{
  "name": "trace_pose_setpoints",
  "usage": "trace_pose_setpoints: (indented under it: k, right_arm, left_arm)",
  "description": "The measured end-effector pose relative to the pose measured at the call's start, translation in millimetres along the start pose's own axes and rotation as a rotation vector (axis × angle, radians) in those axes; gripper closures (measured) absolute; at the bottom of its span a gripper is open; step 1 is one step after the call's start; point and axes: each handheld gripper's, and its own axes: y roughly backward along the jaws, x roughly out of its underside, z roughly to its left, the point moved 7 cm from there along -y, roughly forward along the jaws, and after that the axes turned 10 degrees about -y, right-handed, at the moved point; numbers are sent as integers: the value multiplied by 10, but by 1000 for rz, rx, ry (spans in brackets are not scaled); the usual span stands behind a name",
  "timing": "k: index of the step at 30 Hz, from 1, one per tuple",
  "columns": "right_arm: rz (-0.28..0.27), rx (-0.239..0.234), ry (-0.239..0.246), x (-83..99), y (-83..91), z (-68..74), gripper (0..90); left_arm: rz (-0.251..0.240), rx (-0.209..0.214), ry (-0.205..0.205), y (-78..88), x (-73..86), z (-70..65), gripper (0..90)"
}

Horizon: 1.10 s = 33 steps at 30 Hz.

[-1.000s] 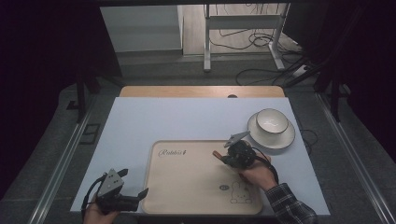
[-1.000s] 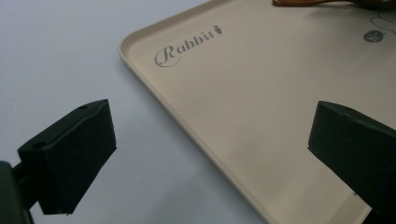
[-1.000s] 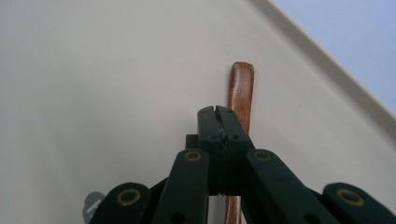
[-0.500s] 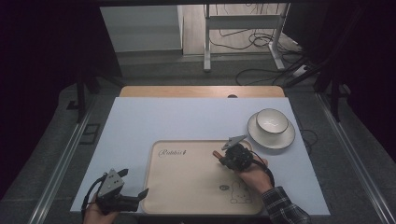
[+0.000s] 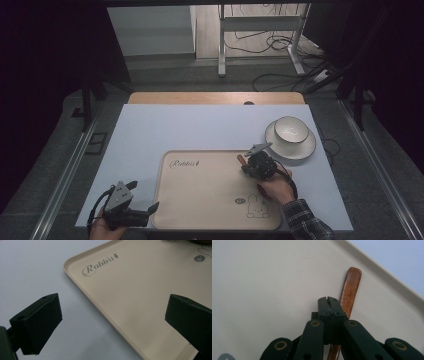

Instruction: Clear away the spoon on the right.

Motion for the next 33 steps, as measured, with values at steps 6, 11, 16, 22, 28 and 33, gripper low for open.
trace_pose_setpoints:
  k: [6, 11, 16, 22, 28, 33]
  right_arm:
    - [-12, 21, -38, 24, 55, -120, 900]
    - [-12, 34, -62, 55, 83, -199, 900]
    - [-12, 45, -75, 78, 102, -252, 900]
    - [-15, 62, -94, 110, 142, -327, 900]
    - [-19, 73, -117, 144, 179, -401, 900]
    - [-21, 74, -117, 148, 188, -404, 900]
  left_arm:
    - [0, 0, -2, 0, 0, -1, 6]
    - [0, 0, -5, 0, -1, -4, 7]
    - [1, 0, -7, 1, -1, -5, 7]
    - [0, -1, -9, 3, -2, -7, 7]
    - [-1, 0, -11, 4, -3, -9, 7]
    - [-1, -1, -13, 4, -4, -11, 7]
